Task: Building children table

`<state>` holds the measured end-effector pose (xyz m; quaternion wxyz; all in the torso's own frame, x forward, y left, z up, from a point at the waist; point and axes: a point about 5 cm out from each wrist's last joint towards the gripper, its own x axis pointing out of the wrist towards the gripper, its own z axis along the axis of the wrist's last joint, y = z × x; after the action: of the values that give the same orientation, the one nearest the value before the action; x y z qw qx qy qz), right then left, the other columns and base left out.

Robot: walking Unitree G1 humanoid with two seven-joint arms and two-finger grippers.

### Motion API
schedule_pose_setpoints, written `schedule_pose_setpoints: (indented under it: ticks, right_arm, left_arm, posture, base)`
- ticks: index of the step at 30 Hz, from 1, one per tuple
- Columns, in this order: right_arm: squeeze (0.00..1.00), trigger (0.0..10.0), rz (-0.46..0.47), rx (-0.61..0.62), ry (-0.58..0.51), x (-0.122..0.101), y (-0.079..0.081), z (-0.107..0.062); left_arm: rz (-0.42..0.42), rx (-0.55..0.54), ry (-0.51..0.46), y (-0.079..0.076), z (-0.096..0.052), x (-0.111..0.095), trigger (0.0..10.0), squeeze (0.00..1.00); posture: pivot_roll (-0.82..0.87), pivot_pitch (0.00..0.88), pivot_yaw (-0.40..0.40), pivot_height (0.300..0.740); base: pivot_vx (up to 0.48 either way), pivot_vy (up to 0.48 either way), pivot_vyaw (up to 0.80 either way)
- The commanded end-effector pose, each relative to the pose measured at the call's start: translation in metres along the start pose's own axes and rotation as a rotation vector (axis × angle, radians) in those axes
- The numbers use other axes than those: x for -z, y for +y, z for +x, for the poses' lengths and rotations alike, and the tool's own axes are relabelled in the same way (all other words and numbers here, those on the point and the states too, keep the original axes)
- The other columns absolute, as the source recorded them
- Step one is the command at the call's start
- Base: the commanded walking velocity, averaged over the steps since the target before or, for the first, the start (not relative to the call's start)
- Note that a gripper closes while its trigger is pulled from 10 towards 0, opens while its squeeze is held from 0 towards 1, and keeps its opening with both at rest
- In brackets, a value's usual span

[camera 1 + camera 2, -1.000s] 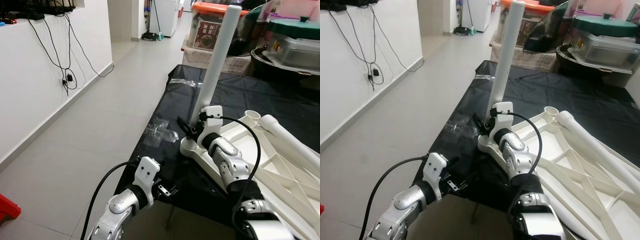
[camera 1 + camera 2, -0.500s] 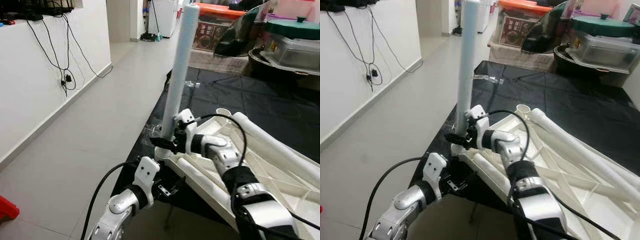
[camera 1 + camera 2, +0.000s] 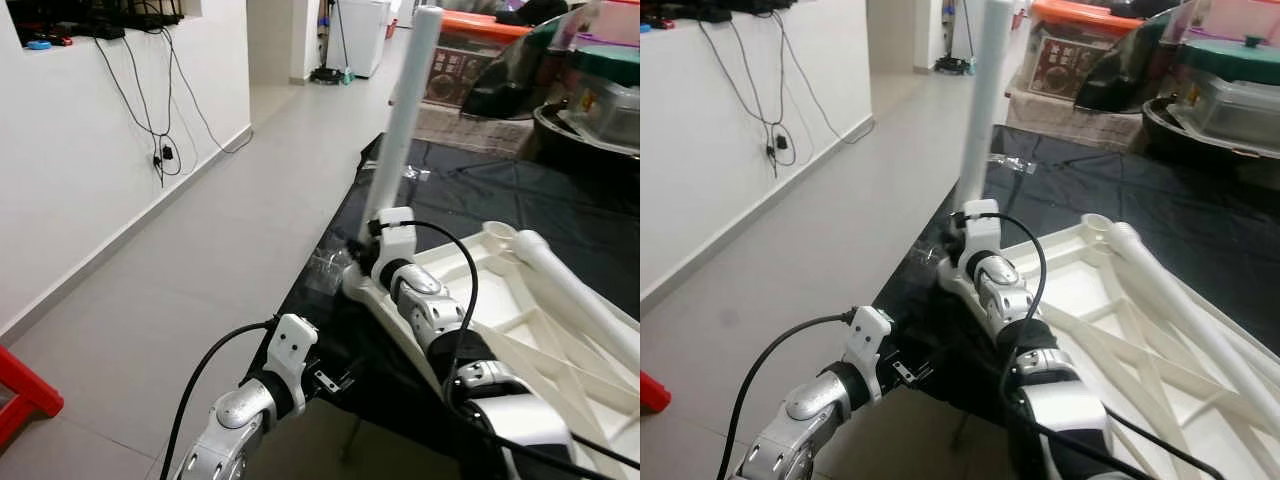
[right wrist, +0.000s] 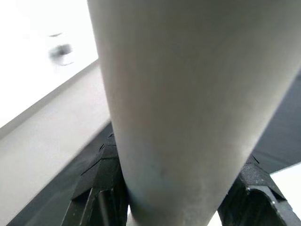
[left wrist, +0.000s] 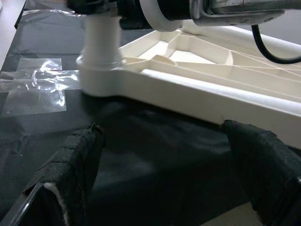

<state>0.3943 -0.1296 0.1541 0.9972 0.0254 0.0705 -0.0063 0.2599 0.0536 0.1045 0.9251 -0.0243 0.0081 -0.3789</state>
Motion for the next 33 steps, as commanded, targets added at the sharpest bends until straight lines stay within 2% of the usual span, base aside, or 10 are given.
schedule_pose_setpoints:
  ticks: [1, 6, 7, 8, 9, 10, 11, 17, 18, 33]
  right_arm:
    - [0.0, 0.0, 0.002, 0.113, -0.049, -0.005, -0.01, -0.002]
    - [0.0, 0.0, 0.077, 0.166, -0.082, -0.004, 0.003, -0.007]
    - [0.0, 3.5, 0.084, 0.153, -0.106, -0.007, 0.008, -0.008]
    - [0.0, 3.5, 0.084, 0.153, -0.106, -0.007, 0.008, -0.008]
    - [0.83, 10.0, 0.089, 0.133, -0.138, -0.011, 0.013, -0.008]
    - [0.83, 10.0, 0.089, 0.133, -0.138, -0.011, 0.013, -0.008]
    - [1.0, 10.0, 0.085, 0.114, -0.167, -0.013, 0.017, -0.009]
    - [0.85, 10.0, 0.077, 0.081, -0.25, -0.012, 0.019, -0.022]
    - [0.0, 10.0, 0.085, 0.057, -0.267, -0.007, 0.015, -0.03]
    - [0.0, 10.0, 0.072, 0.009, -0.312, 0.025, -0.019, -0.093]
  left_arm:
    - [-0.002, 0.009, 0.017, -0.002, 0.0, 0.004, 10.0, 0.0]
    - [0.001, 0.01, 0.017, -0.002, 0.0, 0.004, 10.0, 0.0]
    - [0.001, 0.009, 0.018, -0.002, 0.0, 0.004, 10.0, 0.0]
    - [0.001, 0.009, 0.018, -0.002, 0.0, 0.004, 10.0, 0.0]
    - [0.001, 0.009, 0.019, -0.002, 0.0, 0.004, 10.0, 0.0]
    - [0.001, 0.009, 0.019, -0.002, 0.0, 0.004, 10.0, 0.0]
    - [0.001, 0.008, 0.019, -0.002, 0.0, 0.004, 10.0, 0.0]
    - [-0.001, 0.007, 0.018, -0.002, 0.0, 0.004, 10.0, 0.0]
    - [-0.001, 0.007, 0.018, -0.002, 0.0, 0.004, 10.0, 0.0]
    - [0.0, 0.006, 0.019, 0.0, 0.001, 0.004, 10.0, 0.0]
  posture:
    - [0.1, 0.0, -0.103, 0.74]
    - [0.1, 0.0, -0.103, 0.74]
    - [0.11, 0.0, -0.105, 0.74]
    - [0.11, 0.0, -0.105, 0.74]
    - [0.11, 0.0, -0.106, 0.74]
    - [0.11, 0.0, -0.106, 0.74]
    - [0.11, 0.0, -0.106, 0.74]
    - [0.11, 0.0, -0.104, 0.74]
    - [0.11, 0.0, -0.104, 0.74]
    - [0.08, 0.0, -0.089, 0.74]
  base:
    - [0.0, 0.0, 0.0]
    - [0.0, 0.0, 0.0]
    - [0.0, 0.0, 0.0]
    - [0.0, 0.0, 0.0]
    - [0.0, 0.0, 0.0]
    - [0.0, 0.0, 0.0]
    - [0.0, 0.0, 0.0]
    - [0.0, 0.0, 0.0]
    - [0.0, 0.0, 0.0]
    - [0.0, 0.0, 0.0]
